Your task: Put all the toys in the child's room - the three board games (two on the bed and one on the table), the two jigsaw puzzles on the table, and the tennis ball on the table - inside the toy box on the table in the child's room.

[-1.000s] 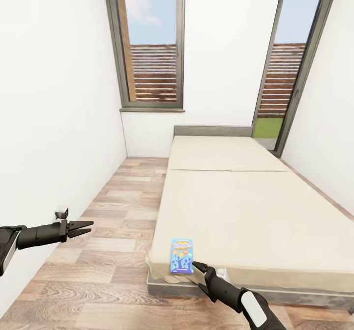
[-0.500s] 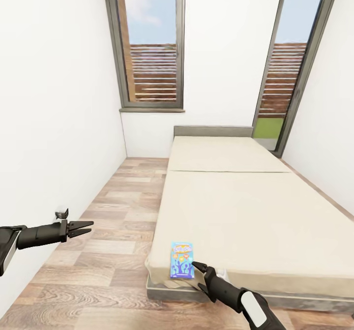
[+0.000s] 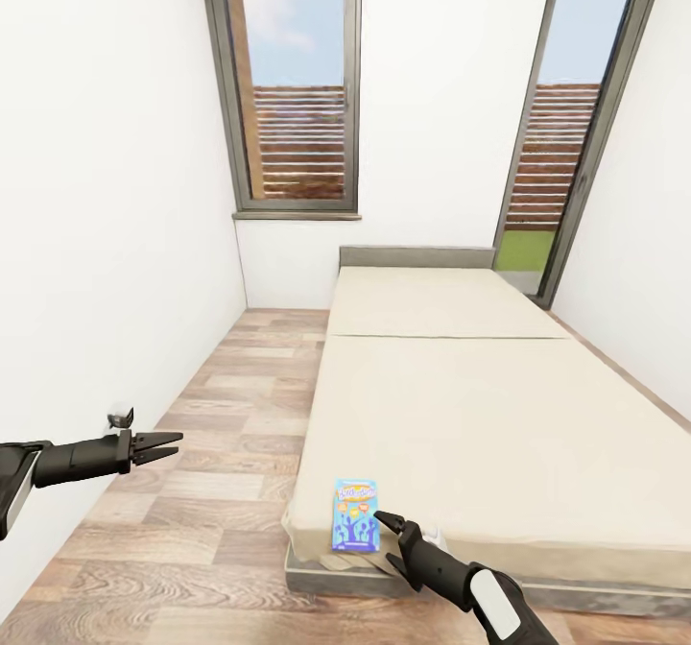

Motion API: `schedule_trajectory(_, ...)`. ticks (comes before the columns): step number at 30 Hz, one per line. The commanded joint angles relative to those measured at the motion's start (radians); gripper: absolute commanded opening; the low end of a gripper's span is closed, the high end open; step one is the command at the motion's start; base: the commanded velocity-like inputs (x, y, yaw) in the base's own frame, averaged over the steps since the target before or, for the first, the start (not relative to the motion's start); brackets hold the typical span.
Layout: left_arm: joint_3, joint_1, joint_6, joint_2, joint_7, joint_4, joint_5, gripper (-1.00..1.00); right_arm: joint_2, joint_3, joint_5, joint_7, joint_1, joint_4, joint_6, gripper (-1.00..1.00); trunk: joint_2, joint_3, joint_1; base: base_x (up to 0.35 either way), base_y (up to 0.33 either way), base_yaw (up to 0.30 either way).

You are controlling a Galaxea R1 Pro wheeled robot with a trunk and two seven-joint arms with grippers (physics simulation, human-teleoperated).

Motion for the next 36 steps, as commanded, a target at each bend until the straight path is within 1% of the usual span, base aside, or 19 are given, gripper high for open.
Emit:
schedule_trajectory(1, 0.002, -0.001, 0.010, 0.000, -0.007, 0.000, -0.008, 1.00, 0.001, -0.007, 0.000, 0.001, -0.001, 0.000, 0.007, 1.00, 0.000, -0.001, 0.000, 0.046, 0.000, 0.000)
schedule_trajectory(27, 0.005, -0.001, 0.019, 0.000, -0.007, 0.000, -0.008, 1.00, 0.002, -0.007, -0.001, 0.000, -0.001, 0.000, 0.007, 1.00, 0.000, -0.001, 0.000, 0.008, 0.000, 0.000)
schedule_trajectory(35, 0.005, -0.002, 0.020, 0.000, -0.007, 0.000, -0.008, 1.00, 0.003, -0.007, -0.001, 0.000, -0.001, 0.000, 0.007, 1.00, -0.056, -0.026, 0.031, 0.000, 0.000, 0.000)
schedule_trajectory(36, 0.005, -0.001, 0.021, 0.000, -0.007, 0.000, -0.008, 1.00, 0.003, -0.007, -0.001, 0.000, -0.001, 0.000, 0.007, 1.00, -0.056, -0.026, 0.031, 0.000, 0.000, 0.000)
